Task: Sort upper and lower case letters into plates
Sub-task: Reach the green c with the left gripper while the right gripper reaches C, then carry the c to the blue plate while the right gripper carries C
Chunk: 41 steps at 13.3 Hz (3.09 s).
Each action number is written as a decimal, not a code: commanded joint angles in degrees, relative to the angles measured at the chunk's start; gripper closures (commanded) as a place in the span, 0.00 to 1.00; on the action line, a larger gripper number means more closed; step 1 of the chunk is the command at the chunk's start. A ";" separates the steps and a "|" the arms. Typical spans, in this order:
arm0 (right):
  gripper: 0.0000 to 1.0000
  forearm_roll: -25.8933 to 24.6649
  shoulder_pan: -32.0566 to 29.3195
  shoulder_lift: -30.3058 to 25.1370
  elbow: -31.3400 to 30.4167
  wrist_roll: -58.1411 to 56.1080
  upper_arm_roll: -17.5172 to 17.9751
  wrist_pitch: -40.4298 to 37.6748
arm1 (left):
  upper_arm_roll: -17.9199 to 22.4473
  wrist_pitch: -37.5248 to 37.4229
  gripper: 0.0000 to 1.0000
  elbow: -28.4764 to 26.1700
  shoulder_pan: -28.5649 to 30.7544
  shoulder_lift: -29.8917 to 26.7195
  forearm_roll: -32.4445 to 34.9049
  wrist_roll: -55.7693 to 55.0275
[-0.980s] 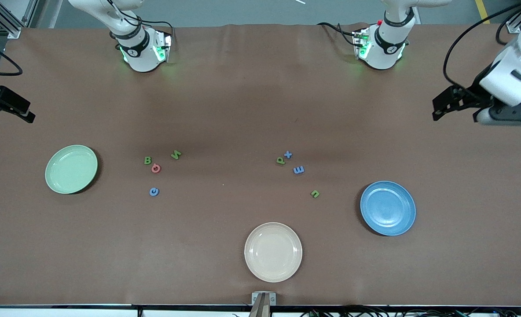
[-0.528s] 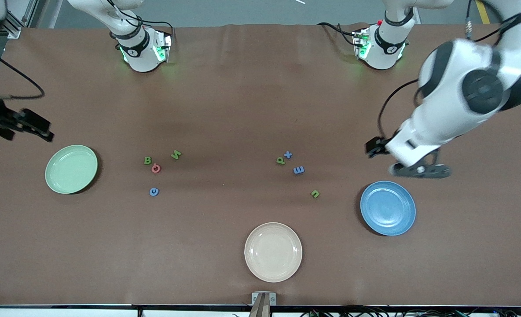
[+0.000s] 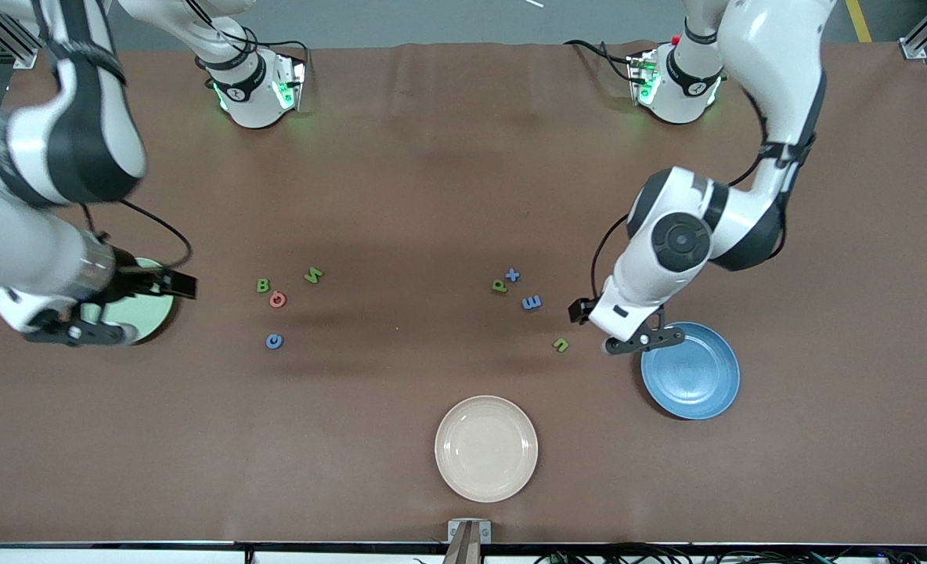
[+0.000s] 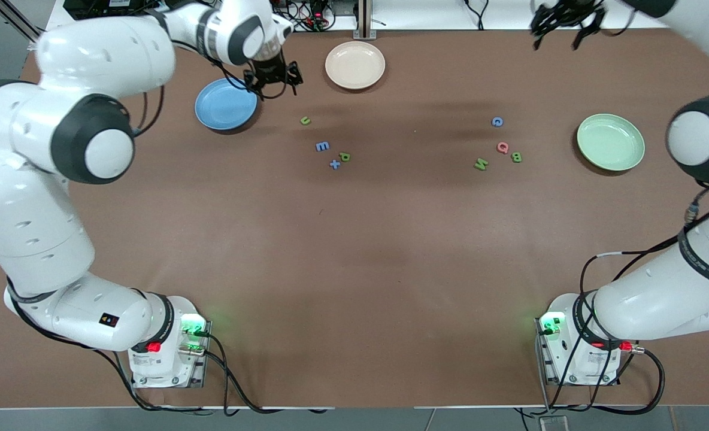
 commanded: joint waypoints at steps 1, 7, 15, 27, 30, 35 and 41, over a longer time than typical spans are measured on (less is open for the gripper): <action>0.00 2.13 1.09 2.21 -6.94 2.08 -0.30 11.22 | 0.74 0.48 0.00 4.21 -2.09 5.11 3.40 -11.40; 0.00 4.25 1.88 6.33 -23.24 2.17 -0.30 38.52 | 0.39 8.29 0.10 6.33 -3.15 12.06 8.52 -31.01; 0.11 6.62 2.58 13.01 -22.98 2.08 -0.39 42.66 | 0.21 9.45 0.34 7.91 -3.85 15.50 8.26 -34.91; 0.73 6.62 2.59 14.95 -22.10 2.08 -0.39 43.54 | 0.74 7.52 1.00 10.45 -1.75 13.22 7.73 -30.45; 0.82 6.62 1.89 13.82 -22.01 1.12 -0.47 42.23 | 0.65 4.01 1.00 10.63 2.55 9.62 7.73 -20.27; 0.83 6.54 -9.34 3.37 -26.20 -15.36 -0.83 29.04 | 0.56 -2.05 1.00 10.11 9.93 6.54 7.64 0.46; 0.82 6.54 -25.17 1.06 -33.43 -39.38 -0.74 32.72 | 0.56 -2.24 0.99 8.88 15.48 8.46 7.64 9.74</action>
